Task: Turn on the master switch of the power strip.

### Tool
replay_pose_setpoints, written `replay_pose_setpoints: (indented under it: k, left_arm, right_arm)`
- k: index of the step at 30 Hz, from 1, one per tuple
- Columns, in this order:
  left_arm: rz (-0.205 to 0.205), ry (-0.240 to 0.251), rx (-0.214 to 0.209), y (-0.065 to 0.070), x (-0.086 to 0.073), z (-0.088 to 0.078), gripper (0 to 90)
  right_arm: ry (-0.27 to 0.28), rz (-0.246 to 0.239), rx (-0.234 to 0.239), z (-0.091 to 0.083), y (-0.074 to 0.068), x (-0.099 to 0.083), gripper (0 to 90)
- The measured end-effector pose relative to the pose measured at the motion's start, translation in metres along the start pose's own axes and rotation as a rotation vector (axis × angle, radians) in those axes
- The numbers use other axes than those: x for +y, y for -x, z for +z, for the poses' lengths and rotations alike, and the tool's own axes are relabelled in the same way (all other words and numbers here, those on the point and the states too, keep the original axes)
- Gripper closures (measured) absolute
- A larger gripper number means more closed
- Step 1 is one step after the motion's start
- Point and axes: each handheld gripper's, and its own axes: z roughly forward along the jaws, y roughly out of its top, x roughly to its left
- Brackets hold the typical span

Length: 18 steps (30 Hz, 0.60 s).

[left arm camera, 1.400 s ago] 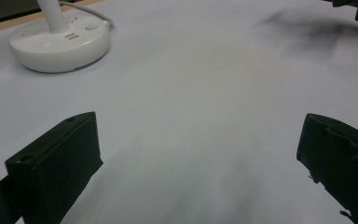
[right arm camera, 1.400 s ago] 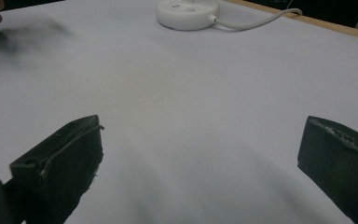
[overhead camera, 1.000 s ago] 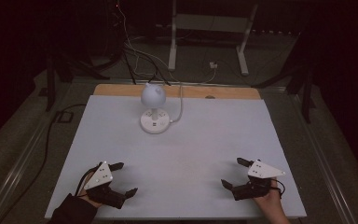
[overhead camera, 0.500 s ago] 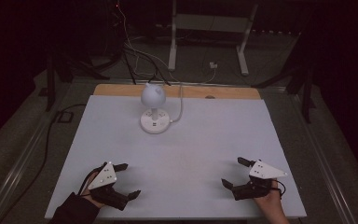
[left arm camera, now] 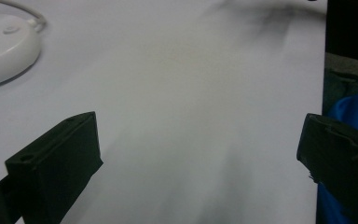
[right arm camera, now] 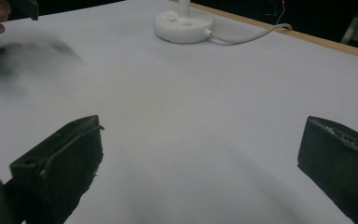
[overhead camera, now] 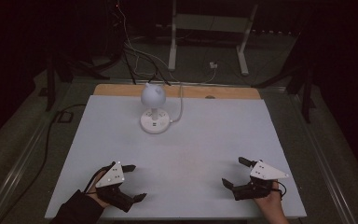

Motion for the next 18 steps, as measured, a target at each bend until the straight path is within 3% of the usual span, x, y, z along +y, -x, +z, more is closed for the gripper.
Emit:
replay_pose_setpoints:
  k: [18]
  left_arm:
    - [0.04, -0.016, -0.037, -0.006, 0.025, 0.008, 0.1]
  right_arm:
    - [0.015, -0.007, -0.009, -0.003, -0.002, 0.0, 0.0]
